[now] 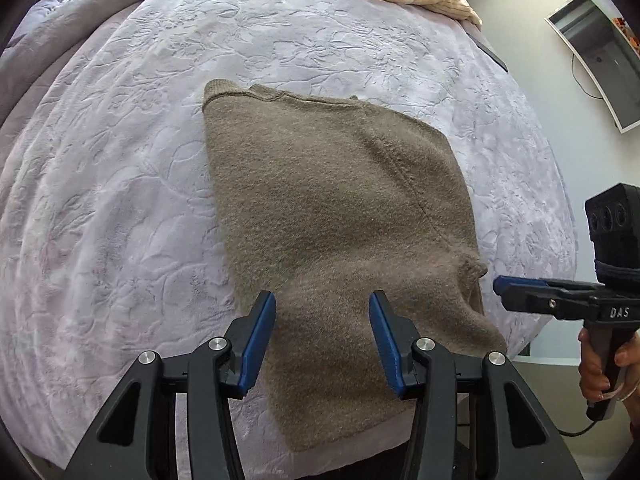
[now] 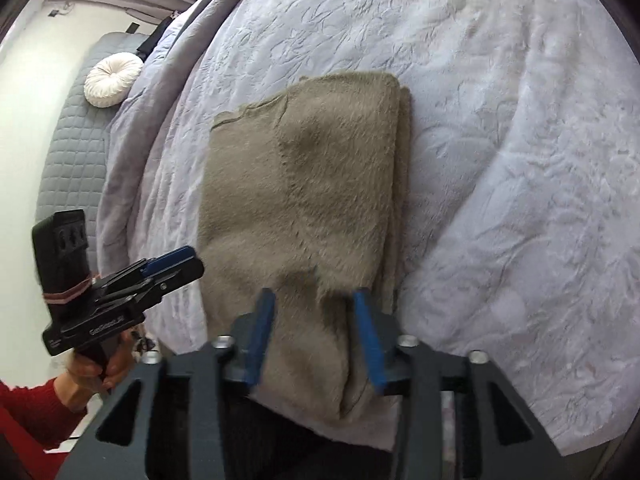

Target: Fold small clothes

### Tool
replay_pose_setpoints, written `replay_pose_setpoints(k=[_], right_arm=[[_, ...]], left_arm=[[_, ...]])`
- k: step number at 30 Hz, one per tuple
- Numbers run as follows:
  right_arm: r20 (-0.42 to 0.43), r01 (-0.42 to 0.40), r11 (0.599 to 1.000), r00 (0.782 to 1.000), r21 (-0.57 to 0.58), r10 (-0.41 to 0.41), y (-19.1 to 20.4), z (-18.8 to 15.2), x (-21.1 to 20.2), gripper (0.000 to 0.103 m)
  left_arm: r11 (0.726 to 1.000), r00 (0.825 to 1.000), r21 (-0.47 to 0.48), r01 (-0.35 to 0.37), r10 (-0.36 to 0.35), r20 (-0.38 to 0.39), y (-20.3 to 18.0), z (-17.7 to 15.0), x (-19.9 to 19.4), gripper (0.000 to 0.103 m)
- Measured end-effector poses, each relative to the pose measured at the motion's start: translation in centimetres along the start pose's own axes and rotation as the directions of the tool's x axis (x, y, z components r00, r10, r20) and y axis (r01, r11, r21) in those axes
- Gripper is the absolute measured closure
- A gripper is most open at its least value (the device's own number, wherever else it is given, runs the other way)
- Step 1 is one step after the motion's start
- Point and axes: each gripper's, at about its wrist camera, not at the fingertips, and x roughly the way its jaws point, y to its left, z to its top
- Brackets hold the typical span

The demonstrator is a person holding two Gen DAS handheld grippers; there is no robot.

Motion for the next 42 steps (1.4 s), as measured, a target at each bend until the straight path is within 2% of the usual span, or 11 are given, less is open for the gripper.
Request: replay_pose_setpoints(k=[2, 6, 8, 15, 18, 20, 24, 26, 30, 34, 42], right_arm=[[-0.039, -0.057, 0.998, 0.998, 0.031, 0.058, -0.3, -1.1, 0.5, 0.045], [-0.112, -0.080, 0.993, 0.990, 0.082, 0.089, -1.1, -2.5, 3.6, 0.064], [-0.122, -0.117, 0.975, 0.982, 0.186, 0.141, -2.6, -2.7, 4.6, 0.079], [-0.130, -0.175, 0.954, 0.969, 0.243, 0.211, -3.8, -3.9, 3.6, 0.081], [-0.128, -0.211, 0.944, 0.960, 0.254, 0.249, -4.1, -3.9, 3.9, 0.055], [-0.125, -0.263, 0.923, 0.943, 0.280, 0.307, -4.4, -3.6, 4.7, 0.054], [-0.086, -0.347, 0.875, 0.914, 0.338, 0.396, -4.3, -2.8, 5.5, 0.094], [-0.078, -0.322, 0.902, 0.931, 0.287, 0.357, -3.4, -2.7, 4.7, 0.095], [-0.133, -0.105, 0.957, 0.980, 0.269, 0.145, -4.4, -4.0, 5.3, 0.097], [-0.109, -0.086, 0.945, 0.986, 0.315, 0.126, -5.7, -5.1, 6.5, 0.098], [-0.140, 0.112, 0.972, 0.987, 0.205, -0.084, -1.2, -5.0, 5.8, 0.098]], left_arm=[[1.000, 1.000, -0.016, -0.023, 0.023, 0.013, 0.4, -0.3, -0.6, 0.019], [0.998, 0.996, -0.041, -0.050, 0.053, 0.070, 1.0, -0.4, -2.2, 0.016], [0.996, 0.993, -0.041, -0.085, 0.088, 0.076, 1.1, -0.3, -2.7, 0.000], [0.990, 0.983, -0.078, -0.120, 0.129, 0.133, 2.0, 0.0, -4.8, 0.000], [0.992, 0.991, -0.109, -0.063, 0.075, 0.113, 2.5, 0.0, -4.9, 0.000], [0.992, 0.991, -0.110, -0.067, 0.079, 0.106, 2.4, 0.0, -4.9, 0.000], [0.990, 0.987, -0.097, -0.101, 0.112, 0.113, 2.1, -0.1, -5.8, 0.000], [0.988, 0.987, -0.110, -0.110, 0.122, 0.107, 2.5, -0.2, -6.0, 0.000], [0.981, 0.988, -0.138, -0.138, 0.146, 0.049, 3.4, -0.7, -4.7, 0.000], [0.974, 0.980, -0.114, -0.197, 0.198, -0.010, 3.5, -1.6, -3.5, 0.000], [0.962, 0.969, -0.111, -0.248, 0.245, -0.038, 3.3, -2.1, -3.5, 0.000]])
